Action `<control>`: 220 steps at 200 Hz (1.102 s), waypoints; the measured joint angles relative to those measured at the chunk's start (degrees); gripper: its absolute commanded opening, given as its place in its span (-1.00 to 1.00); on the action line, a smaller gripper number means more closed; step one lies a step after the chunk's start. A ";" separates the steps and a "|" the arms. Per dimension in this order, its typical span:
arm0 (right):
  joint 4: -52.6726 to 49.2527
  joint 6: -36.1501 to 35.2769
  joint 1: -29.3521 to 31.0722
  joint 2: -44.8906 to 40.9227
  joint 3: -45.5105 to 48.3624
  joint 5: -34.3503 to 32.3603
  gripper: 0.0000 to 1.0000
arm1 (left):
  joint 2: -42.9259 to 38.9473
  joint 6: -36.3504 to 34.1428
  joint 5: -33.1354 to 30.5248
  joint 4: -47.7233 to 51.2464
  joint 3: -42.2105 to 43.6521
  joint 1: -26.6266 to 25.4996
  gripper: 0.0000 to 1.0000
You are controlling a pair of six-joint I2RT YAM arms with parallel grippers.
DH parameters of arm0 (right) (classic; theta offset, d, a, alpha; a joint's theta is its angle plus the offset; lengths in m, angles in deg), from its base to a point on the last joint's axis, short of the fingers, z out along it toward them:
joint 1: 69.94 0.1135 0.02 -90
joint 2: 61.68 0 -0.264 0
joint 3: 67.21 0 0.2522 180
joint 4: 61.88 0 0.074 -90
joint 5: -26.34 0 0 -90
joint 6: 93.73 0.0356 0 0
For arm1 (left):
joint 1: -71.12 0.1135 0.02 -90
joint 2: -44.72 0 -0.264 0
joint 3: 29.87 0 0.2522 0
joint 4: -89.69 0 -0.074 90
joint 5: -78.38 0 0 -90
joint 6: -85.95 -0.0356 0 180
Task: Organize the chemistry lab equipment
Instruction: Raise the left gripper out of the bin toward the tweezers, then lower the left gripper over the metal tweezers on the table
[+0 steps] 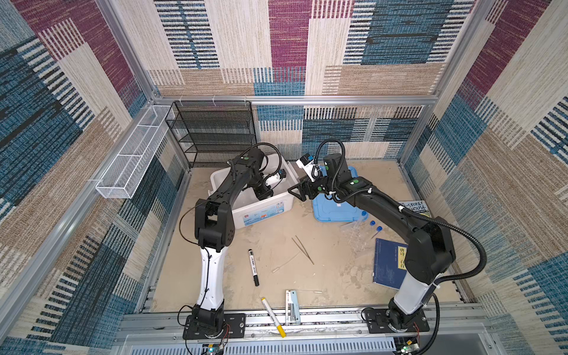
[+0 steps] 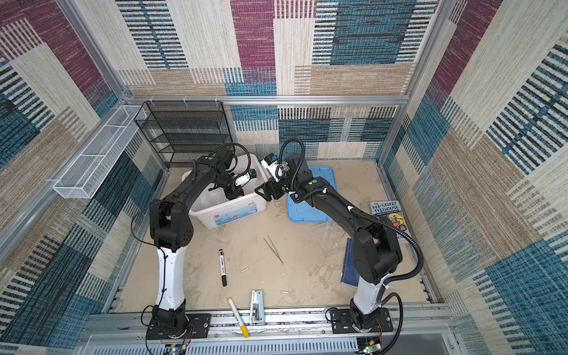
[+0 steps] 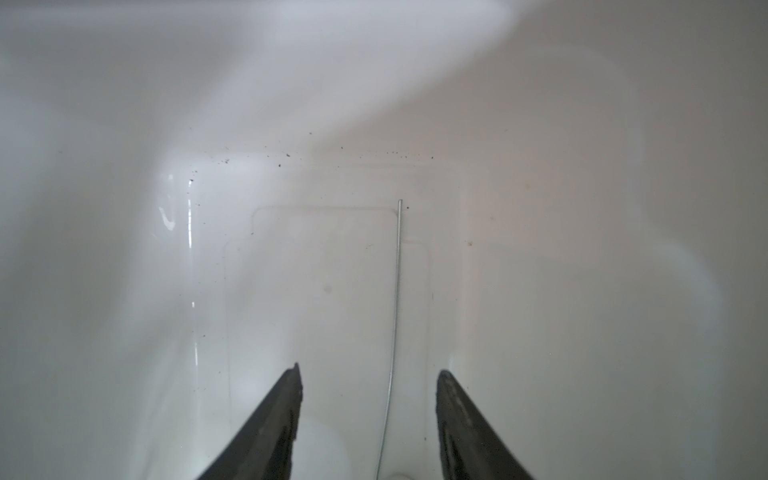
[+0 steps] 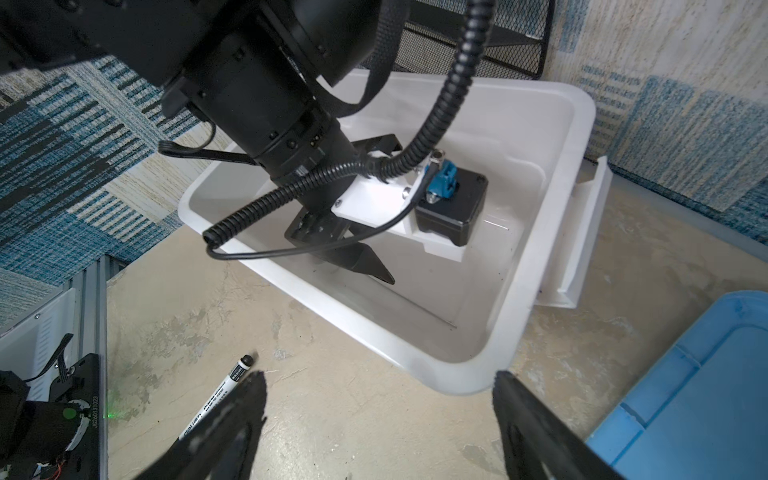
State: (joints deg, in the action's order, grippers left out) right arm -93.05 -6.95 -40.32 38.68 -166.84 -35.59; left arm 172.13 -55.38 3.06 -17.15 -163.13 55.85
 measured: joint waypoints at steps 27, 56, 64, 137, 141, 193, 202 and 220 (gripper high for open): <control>0.52 1.07 -0.02 -2.43 1.27 -0.24 0.89 | -4.11 0.61 -0.98 -0.57 1.27 0.00 0.37; 1.16 2.73 0.00 -5.90 3.08 -2.45 0.99 | -10.14 2.89 -0.92 -2.80 2.25 -0.02 0.85; 1.31 3.23 0.00 -6.99 3.76 -3.21 0.99 | -12.39 4.00 -0.90 -3.85 3.37 -0.13 0.98; 2.05 6.32 0.00 -22.05 12.92 -11.85 0.99 | -33.70 30.77 -4.74 -17.70 15.37 -2.29 0.98; 2.10 6.62 0.00 -23.04 13.49 -12.28 0.99 | -34.93 32.94 -4.20 -18.40 16.09 -2.19 0.99; 0.79 11.21 0.00 -34.18 23.23 -16.39 0.99 | -52.63 68.59 -1.25 -28.11 39.41 -7.65 0.84; 0.07 12.33 0.00 -35.95 24.94 -16.72 0.99 | -54.23 72.91 -2.29 -28.37 42.82 -10.67 0.79; -0.66 14.71 0.00 -39.28 28.15 -17.70 0.99 | -56.22 80.43 -4.55 -28.74 48.39 -16.50 0.70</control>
State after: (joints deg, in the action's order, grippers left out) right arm -93.70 7.76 -40.32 -0.60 -138.68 -53.29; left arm 115.92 25.05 -1.48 -45.89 -114.74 39.35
